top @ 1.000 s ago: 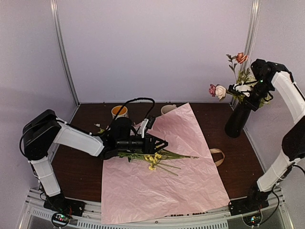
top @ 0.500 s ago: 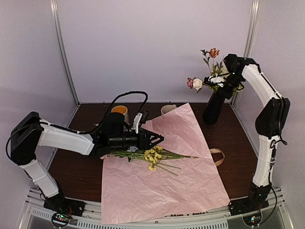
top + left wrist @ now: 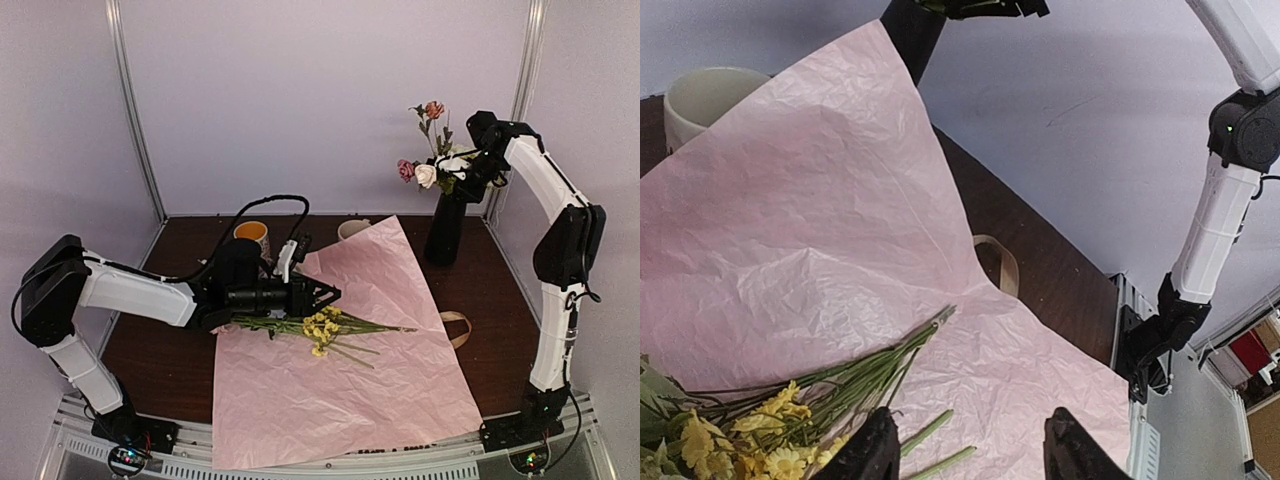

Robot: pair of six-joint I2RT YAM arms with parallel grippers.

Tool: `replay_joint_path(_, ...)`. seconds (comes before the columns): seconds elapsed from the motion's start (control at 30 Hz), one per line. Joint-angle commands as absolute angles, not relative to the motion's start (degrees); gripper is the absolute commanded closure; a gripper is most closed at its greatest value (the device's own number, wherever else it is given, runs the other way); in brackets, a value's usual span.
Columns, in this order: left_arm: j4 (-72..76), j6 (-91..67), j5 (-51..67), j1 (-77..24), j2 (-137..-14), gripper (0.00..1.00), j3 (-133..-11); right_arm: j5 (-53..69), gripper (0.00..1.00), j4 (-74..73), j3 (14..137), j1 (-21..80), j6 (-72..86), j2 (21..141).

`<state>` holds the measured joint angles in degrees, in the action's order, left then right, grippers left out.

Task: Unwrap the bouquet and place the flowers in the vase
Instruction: Place the vase at the corner of the board.

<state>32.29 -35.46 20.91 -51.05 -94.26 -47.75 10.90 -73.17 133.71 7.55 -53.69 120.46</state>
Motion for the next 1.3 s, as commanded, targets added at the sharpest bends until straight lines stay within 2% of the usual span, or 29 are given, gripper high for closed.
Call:
replay_joint_path(0.0, 32.82, -34.56, 20.51, -50.63, -93.43, 0.48, -47.99, 9.26, 0.77, -68.55, 135.45, 7.85, -52.83, 120.8)
replay_joint_path(0.13, 32.46, -34.54, 20.23, -50.63, -92.95, 0.48, -47.73, 8.54, 0.59, -65.97, 135.42, 7.82, -51.83, 120.1)
replay_joint_path(0.37, 32.21, -34.48, 19.66, -50.63, -92.56, 0.48, -47.65, 9.68, 0.5, -69.13, 134.44, 7.93, -51.15, 114.51)
replay_joint_path(0.47, 31.83, -34.18, 18.92, -50.67, -91.95, 0.48, -47.3, 10.3, 0.46, -71.3, 129.19, 7.91, -52.32, 108.02)
replay_joint_path(0.73, 19.48, -30.08, 7.93, -50.62, -86.48, 0.47, -50.17, 11.55, 0.23, -75.6, 116.65, 7.93, -51.71, 88.12)
replay_joint_path(0.87, 10.81, -27.96, 4.55, -50.63, -83.87, 0.47, -53.54, 15.72, 0.22, -78.46, 110.18, 7.91, -49.62, 79.89)
replay_joint_path(0.97, 1.51, -28.9, 1.21, -50.71, -81.1, 0.49, -55.42, 25.15, 0.23, -76.39, 98.25, 8.37, -49.98, 71.32)
replay_joint_path(1.1, -4.22, -29.61, -2.84, -51.24, -75.29, 0.51, -52.64, 30.02, 0.29, -67.93, 81.1, 12.71, -48.68, 63.32)
replay_joint_path(1.27, -11.71, -30.15, -4.34, -51.97, -68.95, 0.51, -49.16, 33.69, 0.43, -61.03, 70.49, 22.66, -43.63, 63.38)
